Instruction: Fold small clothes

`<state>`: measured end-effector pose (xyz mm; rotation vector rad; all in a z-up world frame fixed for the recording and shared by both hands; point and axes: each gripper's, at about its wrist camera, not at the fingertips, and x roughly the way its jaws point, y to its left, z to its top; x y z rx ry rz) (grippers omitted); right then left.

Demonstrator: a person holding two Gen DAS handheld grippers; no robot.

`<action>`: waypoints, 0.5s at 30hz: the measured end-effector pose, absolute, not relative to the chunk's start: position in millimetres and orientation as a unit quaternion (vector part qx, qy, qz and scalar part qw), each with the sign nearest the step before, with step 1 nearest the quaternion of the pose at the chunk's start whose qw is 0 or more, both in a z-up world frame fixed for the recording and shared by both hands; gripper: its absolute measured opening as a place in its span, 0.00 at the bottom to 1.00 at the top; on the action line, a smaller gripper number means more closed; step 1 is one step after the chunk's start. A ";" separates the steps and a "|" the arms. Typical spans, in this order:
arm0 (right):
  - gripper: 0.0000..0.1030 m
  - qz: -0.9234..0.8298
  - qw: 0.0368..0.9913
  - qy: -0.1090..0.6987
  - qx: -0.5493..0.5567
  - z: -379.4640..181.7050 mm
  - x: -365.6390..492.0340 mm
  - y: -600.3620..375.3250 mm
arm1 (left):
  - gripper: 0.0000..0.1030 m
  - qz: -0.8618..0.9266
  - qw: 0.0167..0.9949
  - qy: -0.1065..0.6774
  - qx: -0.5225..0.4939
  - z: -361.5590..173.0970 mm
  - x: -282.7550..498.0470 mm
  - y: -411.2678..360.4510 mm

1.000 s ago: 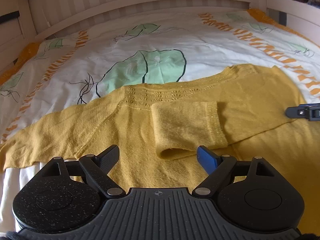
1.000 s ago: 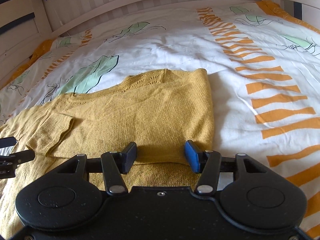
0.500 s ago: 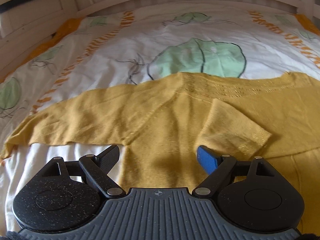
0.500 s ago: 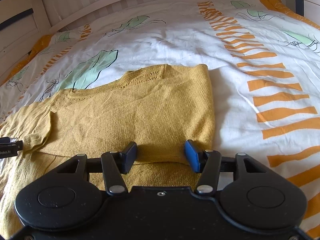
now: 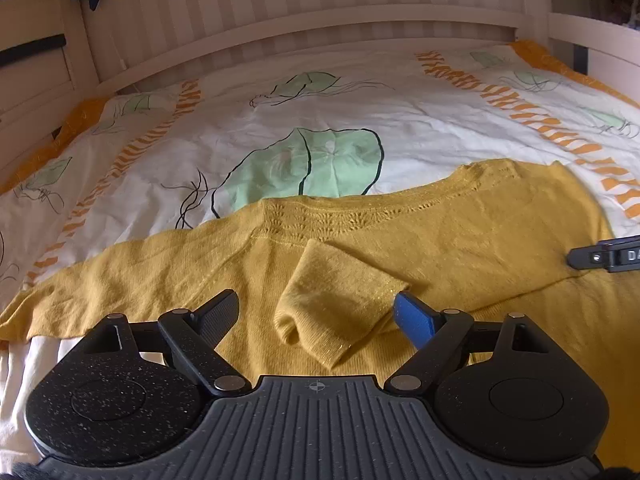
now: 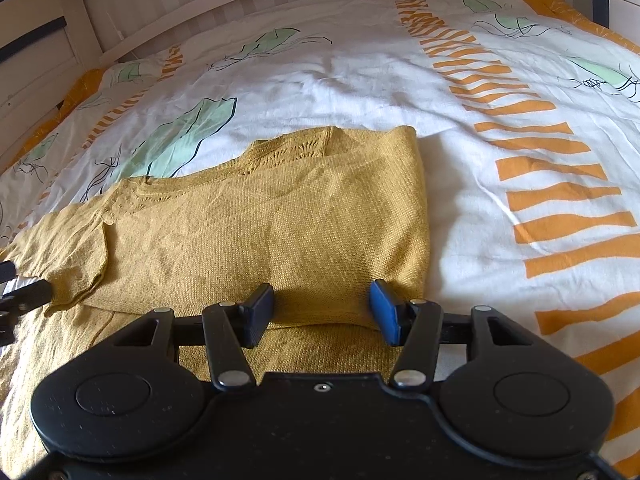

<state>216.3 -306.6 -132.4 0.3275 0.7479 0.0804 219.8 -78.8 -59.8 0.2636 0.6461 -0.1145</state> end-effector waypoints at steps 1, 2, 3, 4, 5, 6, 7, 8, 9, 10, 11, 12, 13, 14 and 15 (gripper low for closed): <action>0.58 0.039 0.917 0.364 0.159 -132.3 216.5 -306.4 | 0.82 -0.054 0.937 0.319 0.132 -63.9 223.9 -81.2; 0.58 0.039 0.917 0.364 0.159 -132.3 216.4 -306.3 | 0.82 -0.054 0.934 0.324 0.138 -67.7 228.3 -83.9; 0.58 0.039 0.917 0.364 0.158 -132.3 216.4 -306.1 | 0.82 -0.054 0.932 0.327 0.145 -71.7 231.7 -85.5; 0.58 0.039 0.917 0.364 0.159 -132.2 216.5 -306.1 | 0.82 -0.053 0.931 0.328 0.154 -75.3 233.7 -87.3; 0.58 0.039 0.917 0.364 0.159 -132.3 216.6 -306.1 | 0.82 -0.052 0.929 0.329 0.163 -78.5 236.9 -88.9; 0.58 0.039 0.917 0.364 0.159 -132.3 216.4 -306.1 | 0.82 -0.050 0.927 0.330 0.172 -81.7 238.1 -88.6; 0.58 0.039 0.917 0.364 0.159 -132.3 216.6 -306.0 | 0.82 -0.051 0.925 0.331 0.177 -83.8 240.2 -88.2; 0.58 0.039 0.917 0.364 0.159 -132.3 216.6 -306.0 | 0.83 -0.053 0.925 0.331 0.179 -84.9 240.8 -86.8; 0.58 0.039 0.917 0.365 0.158 -132.3 216.6 -305.9 | 0.83 -0.056 0.925 0.329 0.181 -85.4 241.4 -85.2; 0.58 0.039 0.917 0.365 0.158 -132.2 216.6 -305.8 | 0.83 -0.056 0.925 0.326 0.187 -85.5 242.3 -83.9; 0.58 0.039 0.917 0.365 0.158 -132.2 217.0 -305.5 | 0.83 -0.055 0.925 0.323 0.193 -85.5 244.1 -81.6; 0.58 0.039 0.917 0.366 0.158 -132.1 216.9 -305.3 | 0.83 -0.048 0.924 0.321 0.200 -85.4 247.8 -78.6; 0.58 0.038 0.916 0.366 0.158 -132.3 217.2 -305.2 | 0.83 -0.037 0.924 0.321 0.202 -85.4 252.4 -73.8; 0.58 0.038 0.916 0.367 0.158 -132.1 217.5 -305.3 | 0.83 -0.025 0.924 0.324 0.202 -85.5 258.7 -66.5; 0.58 0.038 0.916 0.367 0.158 -132.1 217.4 -305.1 | 0.83 -0.012 0.923 0.329 0.199 -85.5 264.9 -58.5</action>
